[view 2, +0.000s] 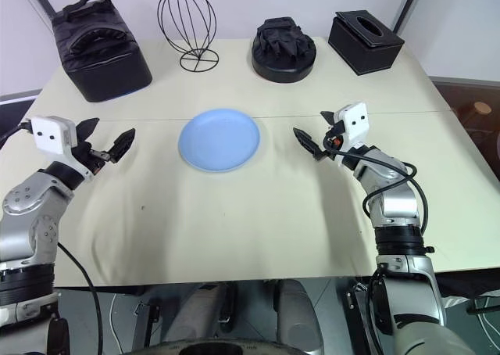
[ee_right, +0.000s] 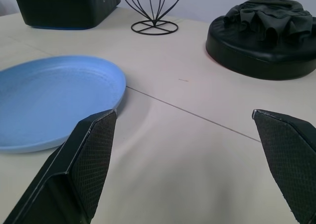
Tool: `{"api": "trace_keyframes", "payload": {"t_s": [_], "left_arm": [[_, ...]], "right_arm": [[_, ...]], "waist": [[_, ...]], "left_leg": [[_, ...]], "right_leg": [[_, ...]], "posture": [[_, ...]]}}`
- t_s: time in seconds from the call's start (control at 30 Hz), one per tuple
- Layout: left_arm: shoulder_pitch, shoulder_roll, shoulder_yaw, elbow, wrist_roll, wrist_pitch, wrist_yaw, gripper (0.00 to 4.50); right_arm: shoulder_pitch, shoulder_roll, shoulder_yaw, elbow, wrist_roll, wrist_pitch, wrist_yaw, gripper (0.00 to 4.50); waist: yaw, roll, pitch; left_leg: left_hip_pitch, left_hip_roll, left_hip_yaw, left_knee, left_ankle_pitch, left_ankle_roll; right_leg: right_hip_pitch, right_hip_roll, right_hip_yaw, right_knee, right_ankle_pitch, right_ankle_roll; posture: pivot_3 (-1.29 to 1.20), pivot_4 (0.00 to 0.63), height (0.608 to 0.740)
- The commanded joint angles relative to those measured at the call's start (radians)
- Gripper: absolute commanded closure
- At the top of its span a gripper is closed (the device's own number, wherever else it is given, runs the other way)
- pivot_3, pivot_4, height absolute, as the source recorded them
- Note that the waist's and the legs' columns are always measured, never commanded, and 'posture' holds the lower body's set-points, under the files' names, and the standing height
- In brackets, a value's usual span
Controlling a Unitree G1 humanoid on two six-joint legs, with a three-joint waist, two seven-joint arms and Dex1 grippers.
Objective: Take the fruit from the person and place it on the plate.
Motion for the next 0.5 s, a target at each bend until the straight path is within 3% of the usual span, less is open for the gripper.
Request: {"api": "trace_keyframes", "payload": {"t_s": [0.03, 0.5], "left_arm": [[-0.013, -0.001, 0.038, -0.039, -0.053, -0.003, -0.002, 0.01], [-0.005, 0.010, 0.030, -0.033, -0.044, -0.018, 0.006, 0.01]], "right_arm": [[-0.013, -0.002, -0.013, -0.014, 0.005, -0.023, 0.005, 0.00], [-0.013, -0.003, -0.015, -0.013, 0.005, -0.024, 0.008, 0.00]], "waist": [[0.000, 0.000, 0.000], [0.000, 0.000, 0.000]], "left_leg": [[0.000, 0.000, 0.000, 0.000, 0.000, 0.000], [0.000, 0.000, 0.000, 0.000, 0.000, 0.000]], "right_leg": [[0.000, 0.000, 0.000, 0.000, 0.000, 0.000], [0.000, 0.000, 0.000, 0.000, 0.000, 0.000]], "posture": [[0.00, 0.150, 0.740], [0.00, 0.150, 0.740]]}}
